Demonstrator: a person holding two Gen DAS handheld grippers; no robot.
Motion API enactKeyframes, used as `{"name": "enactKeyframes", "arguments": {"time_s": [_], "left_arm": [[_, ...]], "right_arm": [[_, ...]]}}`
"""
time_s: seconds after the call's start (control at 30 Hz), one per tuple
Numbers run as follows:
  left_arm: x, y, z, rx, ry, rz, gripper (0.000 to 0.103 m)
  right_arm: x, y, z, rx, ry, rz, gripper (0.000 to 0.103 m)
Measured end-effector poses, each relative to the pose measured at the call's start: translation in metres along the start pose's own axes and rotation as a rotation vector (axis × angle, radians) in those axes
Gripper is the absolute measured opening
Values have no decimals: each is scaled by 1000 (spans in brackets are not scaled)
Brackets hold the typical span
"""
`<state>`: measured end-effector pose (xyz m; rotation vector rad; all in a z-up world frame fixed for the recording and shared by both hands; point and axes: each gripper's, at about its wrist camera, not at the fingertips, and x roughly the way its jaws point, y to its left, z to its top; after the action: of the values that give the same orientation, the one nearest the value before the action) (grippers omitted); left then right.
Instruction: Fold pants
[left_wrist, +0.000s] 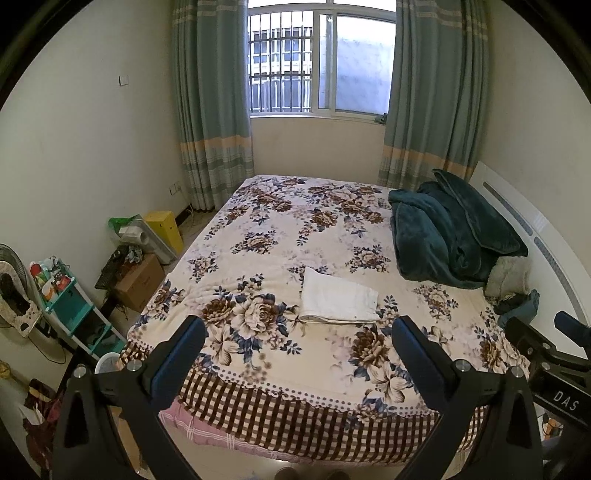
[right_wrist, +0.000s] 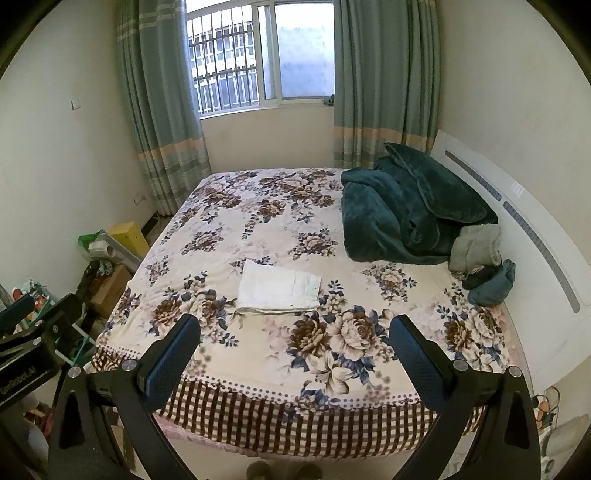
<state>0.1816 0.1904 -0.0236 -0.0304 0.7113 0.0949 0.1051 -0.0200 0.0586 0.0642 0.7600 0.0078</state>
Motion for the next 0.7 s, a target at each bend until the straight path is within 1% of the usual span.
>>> {"name": "enactKeyframes", "arguments": {"time_s": [0.27, 0.7], "left_arm": [[-3, -5, -6, 0, 5, -7, 103], [-4, -5, -6, 1, 1, -6, 103]], "right_arm": [[5, -4, -1, -2, 1, 5, 103], [6, -4, -4, 7, 1, 13, 103]]}}
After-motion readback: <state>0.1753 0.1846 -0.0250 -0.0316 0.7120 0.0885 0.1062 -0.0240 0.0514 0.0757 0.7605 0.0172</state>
